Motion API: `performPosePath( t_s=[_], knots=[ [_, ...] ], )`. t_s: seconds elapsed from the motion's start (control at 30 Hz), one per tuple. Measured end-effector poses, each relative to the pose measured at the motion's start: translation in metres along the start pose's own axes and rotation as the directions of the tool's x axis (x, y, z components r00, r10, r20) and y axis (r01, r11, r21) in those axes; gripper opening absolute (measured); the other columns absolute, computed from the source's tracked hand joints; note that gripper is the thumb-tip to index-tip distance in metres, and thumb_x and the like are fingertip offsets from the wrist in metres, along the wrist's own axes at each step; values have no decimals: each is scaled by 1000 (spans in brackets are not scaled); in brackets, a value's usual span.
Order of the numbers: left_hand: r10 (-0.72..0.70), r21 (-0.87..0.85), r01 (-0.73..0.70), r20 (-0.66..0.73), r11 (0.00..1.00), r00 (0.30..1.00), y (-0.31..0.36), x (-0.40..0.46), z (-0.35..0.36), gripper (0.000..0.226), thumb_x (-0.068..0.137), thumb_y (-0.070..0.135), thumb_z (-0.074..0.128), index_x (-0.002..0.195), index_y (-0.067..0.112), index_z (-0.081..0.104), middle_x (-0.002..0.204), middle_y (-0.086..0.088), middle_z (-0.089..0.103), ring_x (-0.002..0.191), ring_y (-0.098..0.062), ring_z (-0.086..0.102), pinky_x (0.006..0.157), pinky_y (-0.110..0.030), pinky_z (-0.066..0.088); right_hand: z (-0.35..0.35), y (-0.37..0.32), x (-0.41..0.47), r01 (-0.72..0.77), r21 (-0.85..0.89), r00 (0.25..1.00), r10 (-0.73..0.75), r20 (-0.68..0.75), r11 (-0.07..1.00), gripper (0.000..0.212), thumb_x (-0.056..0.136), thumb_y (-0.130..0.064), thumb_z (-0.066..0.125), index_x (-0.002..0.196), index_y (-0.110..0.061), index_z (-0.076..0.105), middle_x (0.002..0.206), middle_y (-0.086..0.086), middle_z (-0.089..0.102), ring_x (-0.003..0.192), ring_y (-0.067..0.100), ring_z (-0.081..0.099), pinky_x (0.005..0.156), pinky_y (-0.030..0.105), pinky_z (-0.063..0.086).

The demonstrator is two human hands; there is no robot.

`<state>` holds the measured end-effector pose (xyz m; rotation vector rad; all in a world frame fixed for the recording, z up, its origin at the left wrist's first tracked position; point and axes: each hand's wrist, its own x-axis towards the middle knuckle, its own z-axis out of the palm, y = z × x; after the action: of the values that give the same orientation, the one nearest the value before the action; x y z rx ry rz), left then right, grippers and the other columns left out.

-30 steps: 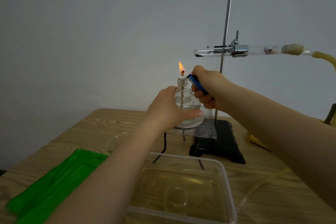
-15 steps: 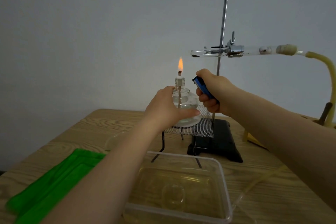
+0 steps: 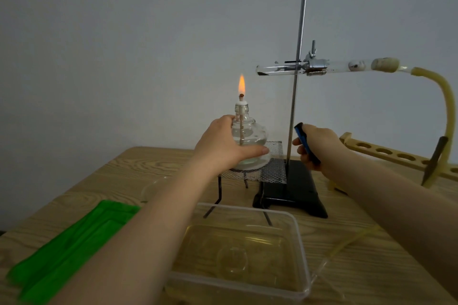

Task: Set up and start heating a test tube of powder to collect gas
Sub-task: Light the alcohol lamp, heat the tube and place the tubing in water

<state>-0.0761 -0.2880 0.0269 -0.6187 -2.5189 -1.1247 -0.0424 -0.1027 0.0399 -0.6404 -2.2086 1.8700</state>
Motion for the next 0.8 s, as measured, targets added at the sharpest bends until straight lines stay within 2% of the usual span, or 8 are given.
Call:
performPosePath(
  t_s=[0.07,0.17,0.3,0.37,0.43,0.5,0.63,0.8],
  knots=[
    [2,1,-2,-1,1000,1000,1,0,0,83,56,59,80,124,26,48,111,12,55,93,-4,55,72,-21,45,0,11,12,-23,-116,999,20,-32,993,33,99,-29,41,81,-4,54,65,6,48,52,15,40,51,25,34],
    [1,3,-1,-3,1000,1000,2,-1,-1,83,56,59,80,124,26,48,110,14,54,94,-4,54,73,-21,44,1,30,30,-25,-367,999,14,-32,930,20,97,-14,45,108,2,52,71,12,49,57,18,44,51,26,38],
    [-10,9,10,0,1000,1000,2,-1,0,83,55,60,80,123,27,47,112,13,54,96,-5,55,78,-24,45,-1,58,43,142,-648,990,-96,106,748,26,94,-12,52,118,-4,56,93,14,61,78,22,59,74,31,54],
    [-15,15,15,-2,1000,1000,2,0,0,85,55,61,80,125,26,47,114,12,54,96,-6,54,78,-24,45,-1,68,43,215,-749,977,-142,162,626,26,90,-14,60,115,-8,61,96,9,64,83,19,63,73,27,54],
    [-18,23,18,-10,1000,1000,1,-1,-1,88,54,62,79,127,26,45,116,12,53,98,-6,54,79,-24,44,1,76,44,264,-792,964,-185,193,551,27,86,-15,64,113,-11,63,99,6,65,84,15,62,70,22,53],
    [-17,28,17,-7,999,1000,3,-2,-1,88,56,61,79,128,25,45,115,12,51,98,-6,52,79,-23,43,2,81,44,293,-792,953,-228,199,536,31,84,-14,68,114,-14,62,102,4,64,84,12,58,70,20,50],
    [-15,25,15,-5,1000,1000,4,-3,-1,87,57,59,79,129,24,44,111,15,49,96,-4,50,76,-20,40,6,90,47,338,-739,936,-286,203,583,34,79,-13,73,112,-17,62,110,2,63,87,11,53,73,22,49],
    [-15,31,15,-2,999,1000,4,-3,-1,86,58,58,79,129,24,44,115,13,50,99,-5,50,79,-23,40,11,95,50,351,-709,934,-279,221,612,36,78,-14,74,112,-16,62,111,1,63,88,10,52,74,21,45]
  ],
)
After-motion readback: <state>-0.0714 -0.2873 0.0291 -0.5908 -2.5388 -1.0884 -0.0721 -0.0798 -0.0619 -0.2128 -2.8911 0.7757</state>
